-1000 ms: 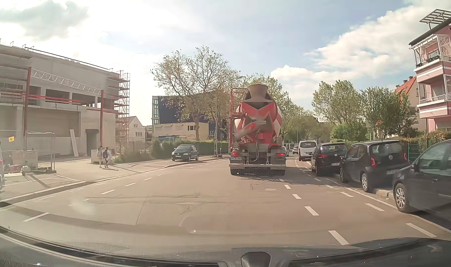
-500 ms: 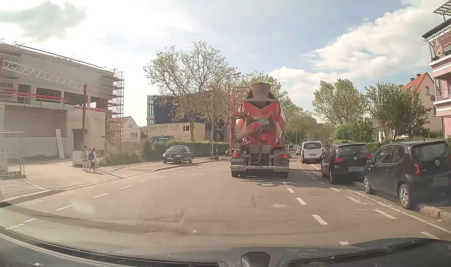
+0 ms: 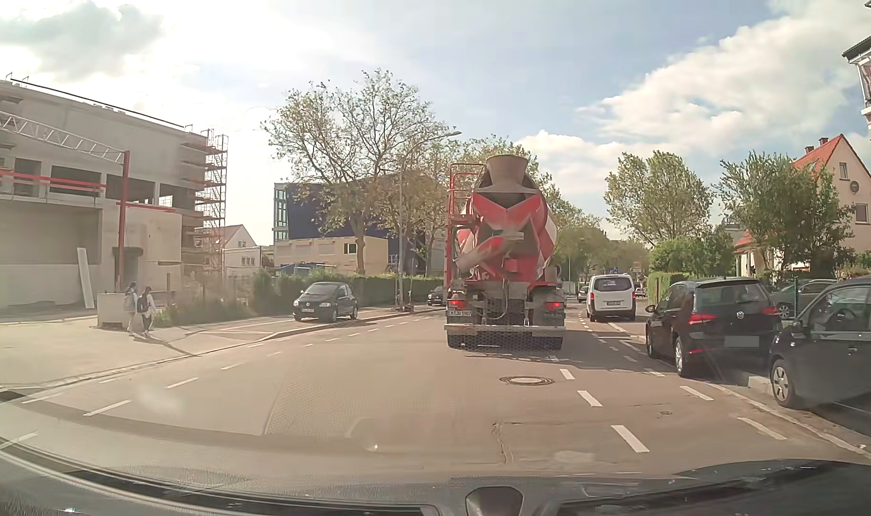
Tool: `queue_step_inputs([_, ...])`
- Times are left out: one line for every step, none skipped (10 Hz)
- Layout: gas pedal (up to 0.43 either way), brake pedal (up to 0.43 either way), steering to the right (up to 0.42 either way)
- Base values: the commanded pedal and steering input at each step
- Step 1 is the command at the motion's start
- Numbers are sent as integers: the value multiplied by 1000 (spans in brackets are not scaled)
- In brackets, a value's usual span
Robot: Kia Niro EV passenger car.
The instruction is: Follow the waypoints while adhering to traffic rules and regulations
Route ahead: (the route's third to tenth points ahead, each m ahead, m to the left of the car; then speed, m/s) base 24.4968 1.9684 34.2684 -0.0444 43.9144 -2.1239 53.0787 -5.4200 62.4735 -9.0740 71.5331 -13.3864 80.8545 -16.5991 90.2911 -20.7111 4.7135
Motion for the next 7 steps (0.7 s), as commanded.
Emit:
queue_step_inputs([0, 146, 18])
queue_step_inputs([0, 152, 18])
queue_step_inputs([0, 165, 18])
queue_step_inputs([0, 165, 18])
queue_step_inputs([0, 134, 18])
queue_step_inputs([0, 98, 18])
queue_step_inputs([0, 55, 18])
